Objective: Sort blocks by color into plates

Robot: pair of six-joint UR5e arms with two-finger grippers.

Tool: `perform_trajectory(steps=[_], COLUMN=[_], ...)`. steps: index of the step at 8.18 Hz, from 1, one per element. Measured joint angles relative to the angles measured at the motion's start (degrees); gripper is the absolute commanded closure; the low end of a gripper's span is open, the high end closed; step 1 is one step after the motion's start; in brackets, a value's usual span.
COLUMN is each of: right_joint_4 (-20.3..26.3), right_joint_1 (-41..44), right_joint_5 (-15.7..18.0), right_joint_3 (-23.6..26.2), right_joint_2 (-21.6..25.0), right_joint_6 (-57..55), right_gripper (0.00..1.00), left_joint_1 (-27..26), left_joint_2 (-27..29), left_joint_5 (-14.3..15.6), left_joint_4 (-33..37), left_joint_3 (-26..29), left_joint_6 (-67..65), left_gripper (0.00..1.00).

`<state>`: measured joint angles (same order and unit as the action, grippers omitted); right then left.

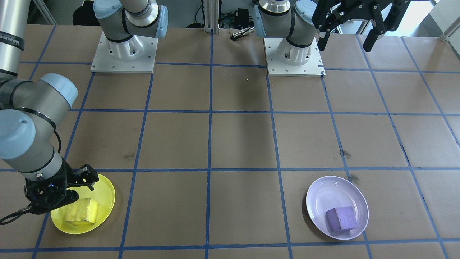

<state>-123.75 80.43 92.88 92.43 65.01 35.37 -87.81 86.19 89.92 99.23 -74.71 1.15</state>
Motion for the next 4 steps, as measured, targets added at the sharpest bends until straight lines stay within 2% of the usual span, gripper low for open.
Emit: perform_trajectory(steps=[2,4], right_joint_4=[8.5,21.2], right_joint_1=[0.3,2.4], right_joint_5=[-0.2,-0.4], right_joint_3=[0.2,0.6], right_joint_2=[8.6,18.9], right_joint_6=[-5.0,-15.4], right_gripper=[0.0,0.0], left_joint_1=[-0.1,-0.1], left_joint_2=[0.0,-0.1], left_joint_5=[-0.1,-0.1], left_joint_4=[0.0,0.0], left_joint_3=[0.0,-0.3], left_joint_6=[0.0,0.0], left_gripper=[0.0,0.0])
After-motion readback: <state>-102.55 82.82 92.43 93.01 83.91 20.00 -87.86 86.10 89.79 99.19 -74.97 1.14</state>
